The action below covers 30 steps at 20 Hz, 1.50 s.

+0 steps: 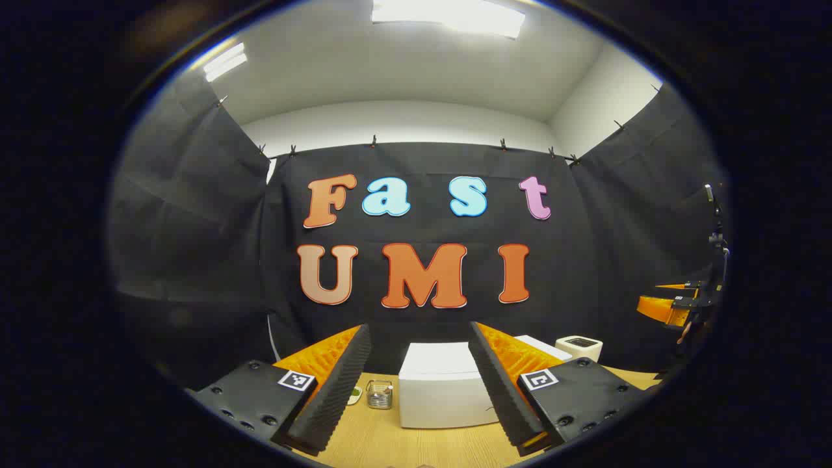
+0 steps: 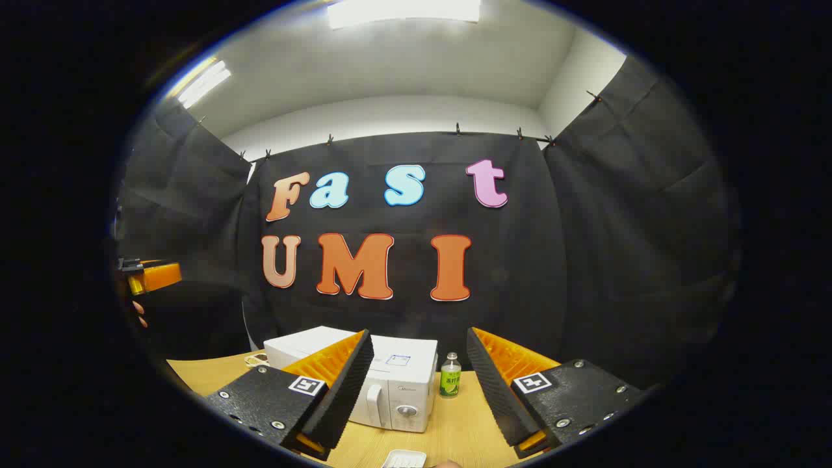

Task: Open the microwave oven with the left hand, put the food in, and close the microwave oven.

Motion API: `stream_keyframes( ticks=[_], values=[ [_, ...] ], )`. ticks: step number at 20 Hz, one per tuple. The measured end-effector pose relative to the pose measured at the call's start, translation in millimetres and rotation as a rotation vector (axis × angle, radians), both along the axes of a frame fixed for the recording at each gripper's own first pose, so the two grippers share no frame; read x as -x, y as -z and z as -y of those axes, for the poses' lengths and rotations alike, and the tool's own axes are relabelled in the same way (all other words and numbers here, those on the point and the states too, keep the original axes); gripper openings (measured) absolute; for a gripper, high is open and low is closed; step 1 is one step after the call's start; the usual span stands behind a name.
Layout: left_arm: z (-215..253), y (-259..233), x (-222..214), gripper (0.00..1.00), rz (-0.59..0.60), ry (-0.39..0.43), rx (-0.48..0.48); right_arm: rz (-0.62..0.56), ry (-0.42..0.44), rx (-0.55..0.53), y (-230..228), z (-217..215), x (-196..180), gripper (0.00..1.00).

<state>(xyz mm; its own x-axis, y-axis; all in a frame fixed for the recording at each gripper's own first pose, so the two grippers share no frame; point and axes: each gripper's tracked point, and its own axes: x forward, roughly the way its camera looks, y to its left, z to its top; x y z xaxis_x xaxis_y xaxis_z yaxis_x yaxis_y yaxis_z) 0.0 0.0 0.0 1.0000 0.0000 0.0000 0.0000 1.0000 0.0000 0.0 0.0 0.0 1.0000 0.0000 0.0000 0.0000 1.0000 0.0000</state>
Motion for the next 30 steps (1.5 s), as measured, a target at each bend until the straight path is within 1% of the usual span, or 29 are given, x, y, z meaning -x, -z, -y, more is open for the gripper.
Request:
stream_keyframes(
  ticks=[2,3,4,6,9,10,13,15,16,17,18,19,20,21,22,23,26,28,29,30],
  values=[
    [-2,6,-3,0.99,-0.028,-0.014,-0.021,-0.016,0.003,0.012,3,5,-2,0.90],
    [-2,9,-4,0.97,-0.043,-0.020,-0.029,-0.019,0.000,0.020,3,4,-1,0.90],
    [-4,9,-7,0.98,-0.049,-0.031,-0.036,-0.022,-0.001,0.034,4,5,-2,0.90],
    [-8,6,-9,0.98,-0.030,-0.061,-0.066,-0.013,-0.005,0.051,1,6,-2,0.90],
    [-7,7,-12,0.99,-0.023,-0.087,-0.084,0.007,0.003,0.047,-5,9,-3,0.90],
    [-9,10,-13,0.97,-0.028,-0.093,-0.076,0.015,0.007,0.041,-6,11,-2,0.90],
    [-11,9,-16,0.97,-0.032,-0.098,-0.059,0.012,-0.002,-0.008,-8,13,-1,0.90],
    [-16,3,-16,1.00,-0.013,-0.111,-0.066,0.018,-0.005,-0.027,-11,16,-1,0.90],
    [-16,2,-16,0.97,-0.001,-0.115,-0.075,0.016,-0.003,-0.025,-10,18,-2,0.90],
    [-17,0,-17,1.00,0.005,-0.126,-0.082,0.013,-0.003,-0.018,-9,20,-3,0.90],
    [-18,0,-17,1.00,0.008,-0.138,-0.086,0.014,-0.001,-0.012,-8,20,-3,0.90],
    [-18,1,-17,0.98,0.012,-0.152,-0.093,0.017,0.002,-0.010,-8,20,-3,0.90],
    [-16,0,-17,0.98,0.019,-0.155,-0.101,0.018,0.006,-0.008,-9,21,-2,0.90],
    [-10,0,-18,0.98,0.025,-0.145,-0.102,0.021,0.010,-0.004,-9,23,-2,0.90],
    [-6,0,-19,1.00,0.029,-0.135,-0.097,0.027,0.014,0.006,-10,24,-2,0.90],
    [-3,2,-19,0.97,0.028,-0.124,-0.091,0.038,0.024,0.020,-11,27,-2,0.90],
    [7,6,-23,0.97,0.021,-0.091,-0.058,0.058,0.054,0.058,-12,36,2,0.93],
    [16,12,-24,0.97,0.015,-0.065,-0.042,0.049,0.052,0.058,-6,37,7,0.93],
    [21,16,-26,1.00,0.011,-0.054,-0.042,0.041,0.049,0.052,-2,37,8,0.93],
    [27,21,-28,0.97,0.004,-0.044,-0.043,0.032,0.045,0.044,3,39,10,0.93]
  ],
)
